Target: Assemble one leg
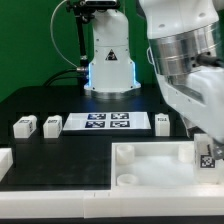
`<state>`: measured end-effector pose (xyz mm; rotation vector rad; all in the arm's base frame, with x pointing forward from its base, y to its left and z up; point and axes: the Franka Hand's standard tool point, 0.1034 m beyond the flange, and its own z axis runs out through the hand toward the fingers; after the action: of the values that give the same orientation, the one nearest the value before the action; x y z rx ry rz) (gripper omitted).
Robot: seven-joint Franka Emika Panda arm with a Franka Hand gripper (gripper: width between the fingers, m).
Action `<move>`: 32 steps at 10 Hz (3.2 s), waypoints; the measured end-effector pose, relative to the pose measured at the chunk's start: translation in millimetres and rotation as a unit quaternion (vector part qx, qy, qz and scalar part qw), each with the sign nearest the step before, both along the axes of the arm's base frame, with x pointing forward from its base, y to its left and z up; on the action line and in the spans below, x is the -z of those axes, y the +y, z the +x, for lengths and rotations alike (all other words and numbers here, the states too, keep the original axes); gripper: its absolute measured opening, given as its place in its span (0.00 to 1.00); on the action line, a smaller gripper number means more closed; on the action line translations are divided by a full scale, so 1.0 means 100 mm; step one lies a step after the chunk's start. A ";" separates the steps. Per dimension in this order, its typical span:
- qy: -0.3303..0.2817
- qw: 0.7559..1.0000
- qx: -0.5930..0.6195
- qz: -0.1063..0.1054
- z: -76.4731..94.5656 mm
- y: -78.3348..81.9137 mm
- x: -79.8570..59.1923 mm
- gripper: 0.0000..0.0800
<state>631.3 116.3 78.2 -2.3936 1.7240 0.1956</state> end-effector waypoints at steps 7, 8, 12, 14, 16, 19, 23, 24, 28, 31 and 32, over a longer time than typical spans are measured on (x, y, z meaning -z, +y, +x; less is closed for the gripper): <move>-0.068 0.868 -0.490 -0.050 -0.03 -0.03 0.02 0.81; -0.078 0.848 -0.521 -0.052 -0.02 -0.04 0.06 0.81; -0.078 0.887 -0.452 -0.055 -0.02 -0.01 0.09 0.56; -0.066 0.923 -0.376 -0.054 -0.02 0.01 0.09 0.36; -0.051 0.961 -0.266 -0.047 -0.01 0.01 0.09 0.36; -0.018 0.998 0.057 0.006 0.03 0.03 0.08 0.36; 0.035 0.953 0.299 0.028 0.08 0.06 0.08 0.36; 0.044 0.943 0.328 0.028 0.06 0.05 0.10 0.36; 0.044 0.973 0.224 0.023 -0.02 0.08 0.11 0.57; 0.032 0.999 -0.023 -0.001 -0.07 0.13 0.06 0.80; 0.021 0.997 -0.069 0.000 -0.07 0.12 0.06 0.81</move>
Offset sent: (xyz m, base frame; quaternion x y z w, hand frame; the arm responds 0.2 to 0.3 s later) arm 0.0000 0.0000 0.0000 0.0000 0.0000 -0.2667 0.9638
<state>624.4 128.3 71.9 -2.5277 1.5766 0.2674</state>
